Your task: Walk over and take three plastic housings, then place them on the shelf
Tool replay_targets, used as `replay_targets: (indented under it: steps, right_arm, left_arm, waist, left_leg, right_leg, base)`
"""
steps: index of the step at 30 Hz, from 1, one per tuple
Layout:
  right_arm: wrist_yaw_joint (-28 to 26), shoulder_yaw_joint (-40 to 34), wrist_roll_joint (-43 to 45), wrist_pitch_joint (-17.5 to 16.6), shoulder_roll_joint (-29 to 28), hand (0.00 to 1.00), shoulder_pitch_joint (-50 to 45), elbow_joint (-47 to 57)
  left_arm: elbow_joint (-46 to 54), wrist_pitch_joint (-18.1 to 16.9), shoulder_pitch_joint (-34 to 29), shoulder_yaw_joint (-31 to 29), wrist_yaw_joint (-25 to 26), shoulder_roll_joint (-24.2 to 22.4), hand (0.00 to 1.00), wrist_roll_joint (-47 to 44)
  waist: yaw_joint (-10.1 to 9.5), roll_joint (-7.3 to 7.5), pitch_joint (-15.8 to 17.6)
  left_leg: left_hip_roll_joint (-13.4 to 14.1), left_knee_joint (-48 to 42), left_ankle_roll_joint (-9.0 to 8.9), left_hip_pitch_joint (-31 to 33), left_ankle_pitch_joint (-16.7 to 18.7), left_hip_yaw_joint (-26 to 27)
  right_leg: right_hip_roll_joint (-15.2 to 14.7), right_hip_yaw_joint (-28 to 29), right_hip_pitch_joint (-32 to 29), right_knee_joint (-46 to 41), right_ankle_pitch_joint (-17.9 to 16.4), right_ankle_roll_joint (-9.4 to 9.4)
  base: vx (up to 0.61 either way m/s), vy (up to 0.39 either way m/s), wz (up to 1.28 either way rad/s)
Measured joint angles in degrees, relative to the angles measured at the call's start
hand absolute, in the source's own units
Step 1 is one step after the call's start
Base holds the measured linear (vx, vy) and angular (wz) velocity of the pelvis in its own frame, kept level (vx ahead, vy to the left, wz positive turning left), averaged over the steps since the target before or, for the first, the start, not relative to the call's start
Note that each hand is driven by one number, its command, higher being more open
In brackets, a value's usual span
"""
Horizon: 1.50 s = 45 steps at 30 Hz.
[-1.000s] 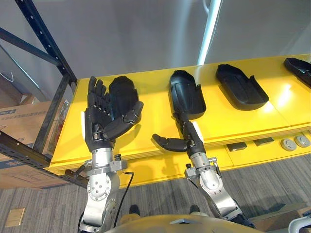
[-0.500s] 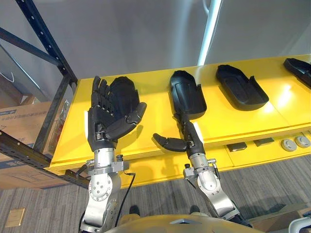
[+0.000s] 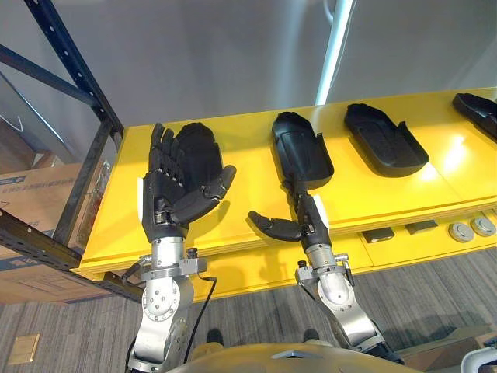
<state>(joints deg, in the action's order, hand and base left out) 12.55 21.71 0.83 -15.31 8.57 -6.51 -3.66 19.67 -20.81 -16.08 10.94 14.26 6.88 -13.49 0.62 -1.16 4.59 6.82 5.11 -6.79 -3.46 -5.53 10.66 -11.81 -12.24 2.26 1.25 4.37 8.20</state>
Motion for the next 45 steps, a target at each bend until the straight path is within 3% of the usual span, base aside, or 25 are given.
replay_targets:
  steps: [5,10,14,18,24,26,32,34,37,42,44,45]
  right_arm:
    - [-5.2,0.2,2.8,-3.9,0.0,1.0,0.1,0.8]
    - [-11.7,1.0,11.1,-6.5,0.3,1.0,0.3,8.1]
    - [-11.3,0.9,12.6,-7.9,0.7,1.0,0.7,12.9]
    - [-5.5,-1.5,9.5,-9.3,0.6,1.0,0.8,16.6]
    - [6.7,-17.6,1.9,-8.6,-0.2,1.0,-0.8,18.5]
    - [10.5,-23.7,1.5,-7.3,-0.7,1.0,-3.8,18.4]
    - [14.2,-34.6,3.0,-4.0,-0.6,1.0,-11.3,10.1]
    - [14.8,-36.5,5.1,-3.8,-0.7,1.0,-13.5,3.0]
    - [15.1,-37.9,6.9,-2.5,-1.2,1.0,-13.9,-4.8]
    - [13.6,-36.4,8.2,-0.1,-2.1,1.0,-12.8,-15.3]
    - [12.5,-35.8,9.1,2.3,-2.0,1.0,-12.0,-20.9]
    - [12.1,-35.7,9.2,2.8,-2.0,1.0,-11.7,-22.5]
  left_arm:
    - [0.0,0.0,0.0,0.0,-0.4,0.0,1.0,0.0]
    - [0.0,0.0,0.0,0.0,-0.6,0.8,1.0,0.1]
    - [0.1,0.0,0.3,0.0,-0.7,1.0,1.0,0.4]
    - [1.6,-0.7,0.5,0.5,-4.7,1.8,1.0,-0.3]
    - [5.4,-4.2,2.7,6.6,-16.0,4.4,1.0,-2.7]
    - [5.2,-4.2,2.9,7.9,-18.4,4.5,1.0,-3.1]
    - [-1.4,-3.9,5.2,9.5,-19.8,5.3,1.0,-4.5]
    - [-3.8,-2.1,6.2,10.9,-22.1,5.5,1.0,-6.8]
    - [-5.9,2.5,6.8,14.2,-27.3,5.8,1.0,-9.5]
    - [-12.3,9.8,7.3,21.6,-29.6,6.4,1.0,-8.9]
    - [-16.5,14.6,7.3,24.3,-32.3,6.6,1.0,-8.6]
    - [-17.8,15.4,7.3,24.9,-32.7,6.6,1.0,-8.4]
  waist:
    - [-0.16,0.02,0.0]
    - [-0.26,0.19,-0.2]
    - [-0.3,0.89,-1.1]
    - [-0.31,1.11,-1.4]
    - [0.65,0.94,-1.7]
    - [2.92,0.45,-2.2]
    - [6.89,-1.31,-3.2]
    - [8.29,-1.93,-2.9]
    - [8.79,-2.29,-2.3]
    - [8.51,-2.33,-2.3]
    - [7.51,-2.19,-2.2]
    - [7.4,-2.14,-2.2]
  left_leg:
    - [0.0,0.0,-0.01,-0.1,0.0,0.0]
    - [0.0,0.0,-0.07,-0.3,0.1,0.0]
    - [0.1,0.0,-0.13,-0.4,0.1,0.1]
    - [0.3,0.0,-0.33,-1.0,0.9,1.1]
    - [1.2,0.0,-0.84,-2.1,1.2,5.9]
    - [1.9,0.0,-1.4,-3.5,1.8,8.8]
    - [3.7,-0.1,-2.87,-5.9,3.4,15.3]
    - [4.1,-0.2,-3.19,-6.4,3.7,16.5]
    - [4.2,-0.2,-3.35,-7.1,4.0,17.1]
    - [4.7,0.0,-3.23,-7.3,4.9,17.2]
    - [4.8,0.0,-3.08,-7.1,4.7,18.6]
    - [4.8,0.0,-3.01,-7.1,4.6,18.9]
  right_leg:
    - [0.0,0.0,0.2,0.0,0.0,0.04]
    - [0.0,0.0,0.3,0.1,0.2,0.31]
    - [0.1,0.0,0.5,0.1,0.2,0.29]
    - [0.2,0.7,0.7,0.1,0.0,-0.06]
    - [1.3,4.8,-1.4,0.1,0.5,-0.3]
    - [2.2,7.5,-1.8,0.2,0.8,-0.07]
    - [4.9,13.1,-2.8,2.0,1.9,-0.65]
    - [5.5,14.1,-3.1,2.0,2.0,-0.68]
    - [5.7,14.5,-2.7,2.0,2.0,-0.66]
    - [5.2,13.9,-2.1,2.1,1.8,-0.6]
    - [4.9,13.1,-1.9,2.0,1.6,-0.49]
    - [4.8,12.8,-1.8,2.0,1.5,-0.48]
  base:
    - [0.0,0.0,0.0]
    - [0.0,0.0,0.0]
    - [0.0,0.0,0.0]
    - [0.0,0.0,-0.1]
    - [0.0,0.001,-0.37]
    - [0.05,0.004,-0.62]
    - [0.07,-0.007,-0.57]
    - [0.05,-0.021,-0.27]
    - [0.02,-0.008,-0.11]
    - [-0.01,-0.002,0.07]
    - [-0.01,-0.003,0.19]
    - [-0.01,-0.007,0.25]
